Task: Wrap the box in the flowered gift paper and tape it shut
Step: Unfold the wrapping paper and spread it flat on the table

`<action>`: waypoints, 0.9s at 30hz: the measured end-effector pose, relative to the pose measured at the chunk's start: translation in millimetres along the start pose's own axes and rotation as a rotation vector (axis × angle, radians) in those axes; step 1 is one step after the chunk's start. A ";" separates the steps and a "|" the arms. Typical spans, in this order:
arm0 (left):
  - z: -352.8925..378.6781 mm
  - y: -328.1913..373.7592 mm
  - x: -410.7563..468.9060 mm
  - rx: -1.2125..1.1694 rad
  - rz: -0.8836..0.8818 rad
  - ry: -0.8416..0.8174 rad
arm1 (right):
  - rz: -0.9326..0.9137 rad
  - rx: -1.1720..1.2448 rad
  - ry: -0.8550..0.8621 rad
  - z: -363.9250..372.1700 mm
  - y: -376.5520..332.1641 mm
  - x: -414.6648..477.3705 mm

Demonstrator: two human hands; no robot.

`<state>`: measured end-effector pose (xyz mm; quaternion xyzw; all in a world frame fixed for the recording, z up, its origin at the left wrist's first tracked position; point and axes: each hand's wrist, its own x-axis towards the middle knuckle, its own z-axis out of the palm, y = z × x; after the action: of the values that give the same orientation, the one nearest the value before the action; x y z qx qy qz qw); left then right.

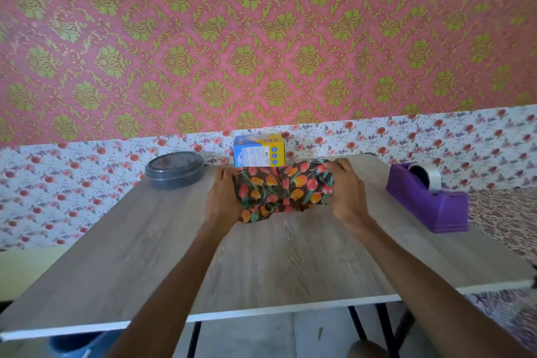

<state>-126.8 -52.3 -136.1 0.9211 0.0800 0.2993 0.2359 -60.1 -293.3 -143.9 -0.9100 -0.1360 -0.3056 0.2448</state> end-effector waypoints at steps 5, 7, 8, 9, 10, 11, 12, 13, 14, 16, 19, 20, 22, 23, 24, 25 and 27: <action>4.3 -5.8 7.4 0.139 0.066 -0.089 | 0.048 -0.177 -0.075 0.3 -2.0 0.2; 5.5 -12.3 7.9 0.205 0.036 -0.139 | 0.070 -0.304 -0.114 -1.5 0.9 0.5; 5.7 -16.5 7.3 0.237 0.002 -0.168 | 0.086 -0.351 -0.135 -2.4 3.9 0.0; 4.8 -21.1 7.9 0.270 -0.038 -0.198 | 0.102 -0.367 -0.159 -3.7 6.2 0.2; 4.9 -25.6 7.5 0.301 -0.075 -0.235 | 0.114 -0.368 -0.182 -3.7 9.0 -0.7; 4.4 -27.5 7.7 0.342 -0.098 -0.278 | 0.118 -0.375 -0.199 -3.3 10.6 -1.2; 4.9 -27.6 7.6 0.392 -0.110 -0.317 | 0.111 -0.399 -0.205 -1.6 10.6 -1.2; 6.1 -25.3 6.8 0.452 -0.118 -0.350 | 0.100 -0.435 -0.206 0.5 9.4 -0.8; 7.5 -20.6 6.5 0.522 -0.114 -0.367 | 0.090 -0.475 -0.202 3.4 7.7 0.8; 11.2 -8.3 6.6 0.709 -0.046 -0.356 | 0.087 -0.543 -0.201 8.5 4.1 4.0; 14.4 12.5 12.0 0.901 0.093 -0.322 | 0.086 -0.648 -0.207 9.8 1.5 8.7; 15.1 17.9 14.2 0.920 0.106 -0.335 | 0.086 -0.684 -0.212 9.5 2.0 10.6; 15.6 23.3 18.7 0.939 0.093 -0.376 | 0.093 -0.746 -0.236 9.2 6.3 12.8; 15.4 22.7 20.4 0.941 0.079 -0.396 | 0.094 -0.772 -0.249 9.3 9.6 13.9; 15.4 19.6 21.8 0.943 0.066 -0.422 | 0.090 -0.785 -0.261 8.2 12.2 14.0; 15.9 16.1 22.7 0.950 0.065 -0.450 | 0.077 -0.779 -0.259 6.5 14.4 13.9; 15.5 11.0 21.6 0.961 0.111 -0.516 | -0.002 -0.685 -0.237 7.2 15.1 15.0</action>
<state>-100.2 -61.7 -130.7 0.9715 0.0985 0.0053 -0.2157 -38.9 -300.8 -145.1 -0.9682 -0.0539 -0.2262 -0.0919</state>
